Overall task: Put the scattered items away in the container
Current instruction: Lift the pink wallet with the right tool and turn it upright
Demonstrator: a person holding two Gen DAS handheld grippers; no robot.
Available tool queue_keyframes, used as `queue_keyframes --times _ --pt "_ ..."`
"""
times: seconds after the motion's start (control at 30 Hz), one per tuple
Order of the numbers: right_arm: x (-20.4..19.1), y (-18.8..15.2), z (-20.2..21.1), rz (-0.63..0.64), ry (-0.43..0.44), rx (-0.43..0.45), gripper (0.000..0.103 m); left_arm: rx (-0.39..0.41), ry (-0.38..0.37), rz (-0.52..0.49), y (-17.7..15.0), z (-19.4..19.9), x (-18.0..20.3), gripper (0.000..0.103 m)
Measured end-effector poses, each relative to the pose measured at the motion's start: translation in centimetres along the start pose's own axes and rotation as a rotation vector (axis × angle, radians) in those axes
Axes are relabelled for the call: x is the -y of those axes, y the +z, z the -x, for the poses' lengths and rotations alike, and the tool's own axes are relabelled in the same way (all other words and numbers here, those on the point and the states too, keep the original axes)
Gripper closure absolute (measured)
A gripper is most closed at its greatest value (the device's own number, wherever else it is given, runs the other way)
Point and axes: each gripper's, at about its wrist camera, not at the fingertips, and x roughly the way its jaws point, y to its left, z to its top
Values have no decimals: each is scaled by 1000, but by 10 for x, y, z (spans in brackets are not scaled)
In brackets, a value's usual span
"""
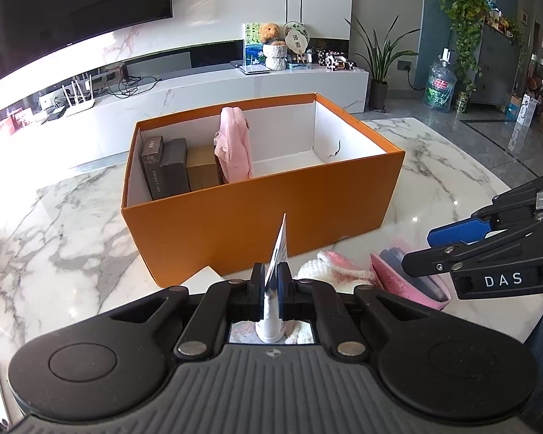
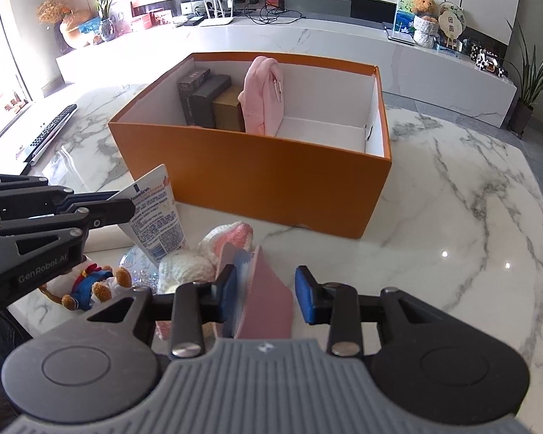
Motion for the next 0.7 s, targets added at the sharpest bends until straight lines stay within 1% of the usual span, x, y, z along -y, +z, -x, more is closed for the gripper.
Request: queue_keyframes --times 0.13,0.37,0.4,0.43,0.47,0.5,0.63,0.7 --pt "-2 2 -2 -8 2 -11 61 3 -2 0 0 0 -1 96" --pt "-9 4 2 28 -13 -4 62 5 -4 -4 0 -1 -2 96" --pt "-10 4 1 34 -25 -8 66 4 -4 -3 0 0 -2 96" --pt "-10 3 -1 39 -39 -15 72 4 -5 -3 0 0 -2 96" --pt "-9 2 -3 42 -49 -27 86 3 -6 -1 0 0 -3 96" --pt "-8 1 -4 40 -51 -37 89 3 -6 0 0 0 -3 96" --pt "-3 -1 -4 14 -31 -39 90 1 -4 -3 0 0 -2 96" --pt "-2 0 -1 5 -25 -29 88 0 -2 -7 0 0 -1 96"
